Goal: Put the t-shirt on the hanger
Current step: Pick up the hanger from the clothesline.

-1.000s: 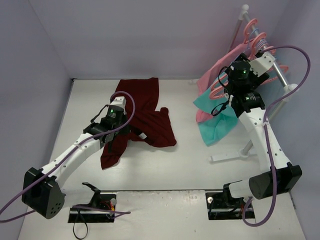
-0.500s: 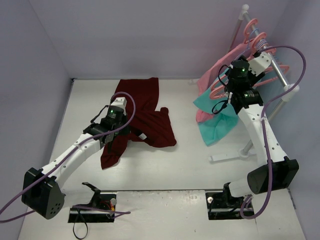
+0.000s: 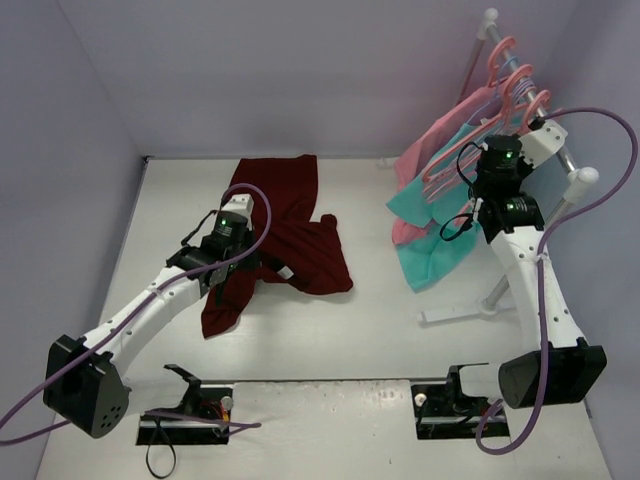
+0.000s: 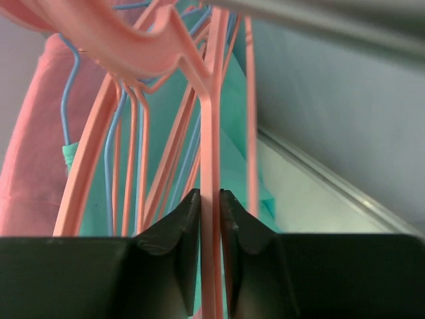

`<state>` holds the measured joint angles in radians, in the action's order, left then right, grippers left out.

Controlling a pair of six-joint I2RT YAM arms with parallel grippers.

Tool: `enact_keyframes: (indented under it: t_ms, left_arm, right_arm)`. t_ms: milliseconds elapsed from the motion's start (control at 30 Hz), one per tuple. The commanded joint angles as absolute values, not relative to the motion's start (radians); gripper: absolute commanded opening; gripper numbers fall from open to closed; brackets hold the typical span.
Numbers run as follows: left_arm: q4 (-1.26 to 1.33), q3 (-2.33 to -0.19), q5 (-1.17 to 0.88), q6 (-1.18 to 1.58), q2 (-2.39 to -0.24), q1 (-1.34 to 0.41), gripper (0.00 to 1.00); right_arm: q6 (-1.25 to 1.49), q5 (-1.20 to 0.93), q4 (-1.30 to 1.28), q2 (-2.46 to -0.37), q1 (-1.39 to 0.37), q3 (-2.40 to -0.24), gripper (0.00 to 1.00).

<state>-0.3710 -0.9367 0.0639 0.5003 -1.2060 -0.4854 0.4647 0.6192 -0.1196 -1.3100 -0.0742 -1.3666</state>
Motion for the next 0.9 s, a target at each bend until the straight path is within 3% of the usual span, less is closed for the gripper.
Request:
enact_keyframes:
  t_ms: [0, 100, 367, 867]
  left_arm:
    - [-0.328, -0.956, 0.054, 0.489, -1.2, -0.491, 0.0]
    - [-0.327, -0.958, 0.053, 0.489, -1.203, -0.491, 0.0]
    - [-0.348, -0.987, 0.044, 0.483, -1.223, -0.491, 0.0]
    - [-0.38, -1.006, 0.027, 0.486, -1.256, -0.491, 0.0]
  right_arm:
    - [0.426, 0.624, -0.071, -1.241, -0.074, -1.371, 0.07]
    - [0.399, 0.629, -0.073, -1.235, -0.074, -1.373, 0.0]
    - [0.367, 0.62, -0.085, -1.205, -0.075, -1.408, 0.0]
    - [0.421, 0.523, -0.114, -1.045, -0.109, -1.252, 0.0]
